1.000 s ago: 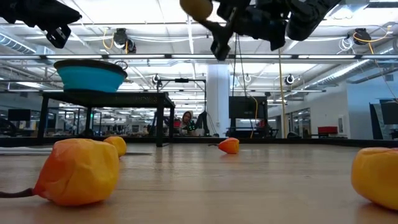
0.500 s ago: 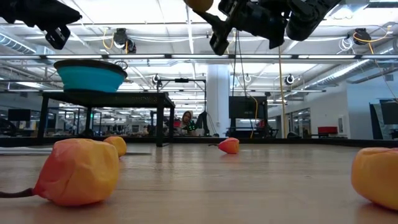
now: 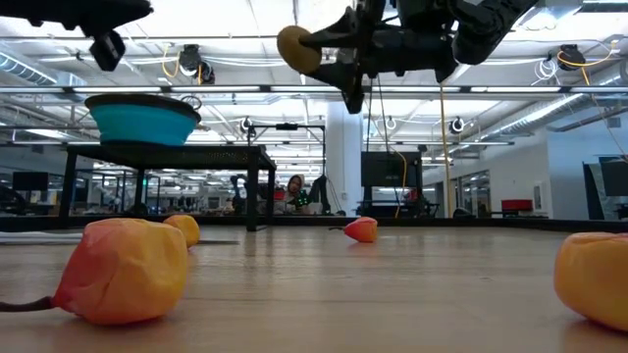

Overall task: Pick & Place Fruit
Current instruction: Put the kiwi into the blue strainer bowl on the shelf

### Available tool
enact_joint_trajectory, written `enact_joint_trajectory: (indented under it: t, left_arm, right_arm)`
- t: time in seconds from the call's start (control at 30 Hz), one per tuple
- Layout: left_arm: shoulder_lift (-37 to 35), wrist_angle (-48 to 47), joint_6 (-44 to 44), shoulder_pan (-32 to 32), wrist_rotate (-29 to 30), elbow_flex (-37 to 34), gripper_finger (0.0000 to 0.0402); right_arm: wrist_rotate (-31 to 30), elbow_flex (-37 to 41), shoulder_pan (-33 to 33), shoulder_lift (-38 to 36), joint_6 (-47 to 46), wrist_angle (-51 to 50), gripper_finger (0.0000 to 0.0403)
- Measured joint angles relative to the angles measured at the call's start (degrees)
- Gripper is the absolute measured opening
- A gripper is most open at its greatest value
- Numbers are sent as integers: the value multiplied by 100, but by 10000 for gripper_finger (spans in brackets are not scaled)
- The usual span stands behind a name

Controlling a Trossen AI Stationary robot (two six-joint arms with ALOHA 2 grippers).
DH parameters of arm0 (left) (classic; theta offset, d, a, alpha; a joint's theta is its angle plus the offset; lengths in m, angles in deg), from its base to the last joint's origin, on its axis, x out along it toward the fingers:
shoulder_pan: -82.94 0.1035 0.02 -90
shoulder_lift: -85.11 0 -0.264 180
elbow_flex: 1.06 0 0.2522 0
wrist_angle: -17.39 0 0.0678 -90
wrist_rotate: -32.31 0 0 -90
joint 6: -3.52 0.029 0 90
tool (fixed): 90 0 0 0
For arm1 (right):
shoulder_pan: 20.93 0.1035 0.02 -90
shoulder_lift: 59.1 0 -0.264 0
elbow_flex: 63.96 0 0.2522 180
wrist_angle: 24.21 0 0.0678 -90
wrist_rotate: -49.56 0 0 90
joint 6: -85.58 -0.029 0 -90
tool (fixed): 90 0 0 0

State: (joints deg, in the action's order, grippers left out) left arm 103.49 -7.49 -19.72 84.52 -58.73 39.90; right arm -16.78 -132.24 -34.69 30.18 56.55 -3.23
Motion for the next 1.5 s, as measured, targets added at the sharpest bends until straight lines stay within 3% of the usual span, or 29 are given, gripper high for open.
enact_joint_trajectory:
  t: [0.27, 0.57, 0.93, 1.23, 1.5]
  left_arm:
    - [1194, 1390, -262, -2, 160, 0, 24]
    - [2545, 3534, -545, -175, 156, 2, 27]
    - [3846, 5164, -514, -437, 619, 12, 118]
    - [4590, 5051, 469, -483, 756, 766, 182]
    - [5015, 3602, 896, -483, 756, 1728, 201]
  right_arm:
    - [-579, 0, 2, 0, 949, -70, 175]
    - [-547, 0, 4, 0, 1346, 261, 175]
    - [247, 1, 12, -138, 987, 650, 175]
    - [356, -7, 81, -642, 1042, 371, 176]
    - [319, -4, 110, -1038, 1026, -277, 176]
